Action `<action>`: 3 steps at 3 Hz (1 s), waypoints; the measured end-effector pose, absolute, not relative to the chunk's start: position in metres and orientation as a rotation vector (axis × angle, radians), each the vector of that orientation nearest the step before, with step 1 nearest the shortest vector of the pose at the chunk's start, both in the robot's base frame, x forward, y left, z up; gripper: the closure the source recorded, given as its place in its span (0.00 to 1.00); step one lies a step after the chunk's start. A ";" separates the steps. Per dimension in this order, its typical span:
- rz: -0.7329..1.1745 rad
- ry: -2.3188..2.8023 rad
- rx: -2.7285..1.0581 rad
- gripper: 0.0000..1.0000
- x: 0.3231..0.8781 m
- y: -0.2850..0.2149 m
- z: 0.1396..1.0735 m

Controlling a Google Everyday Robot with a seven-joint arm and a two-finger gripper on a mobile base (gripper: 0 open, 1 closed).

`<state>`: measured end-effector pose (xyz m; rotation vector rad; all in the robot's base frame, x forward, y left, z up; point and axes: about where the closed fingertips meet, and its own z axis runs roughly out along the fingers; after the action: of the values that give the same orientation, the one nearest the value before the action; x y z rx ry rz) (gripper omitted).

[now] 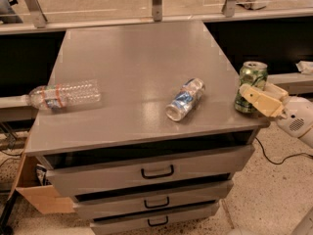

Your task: Place green can upright

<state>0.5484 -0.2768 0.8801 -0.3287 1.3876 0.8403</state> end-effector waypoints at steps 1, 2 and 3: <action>0.858 1.384 -0.312 0.04 0.540 -0.274 0.875; 0.870 1.380 -0.297 0.00 0.535 -0.272 0.871; 0.871 1.379 -0.297 0.00 0.535 -0.272 0.871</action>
Offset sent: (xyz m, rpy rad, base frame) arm -0.0336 0.0051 -0.0041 0.0532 -0.0165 -0.0066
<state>0.5349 -0.2717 0.8713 -0.2966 1.3793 0.8713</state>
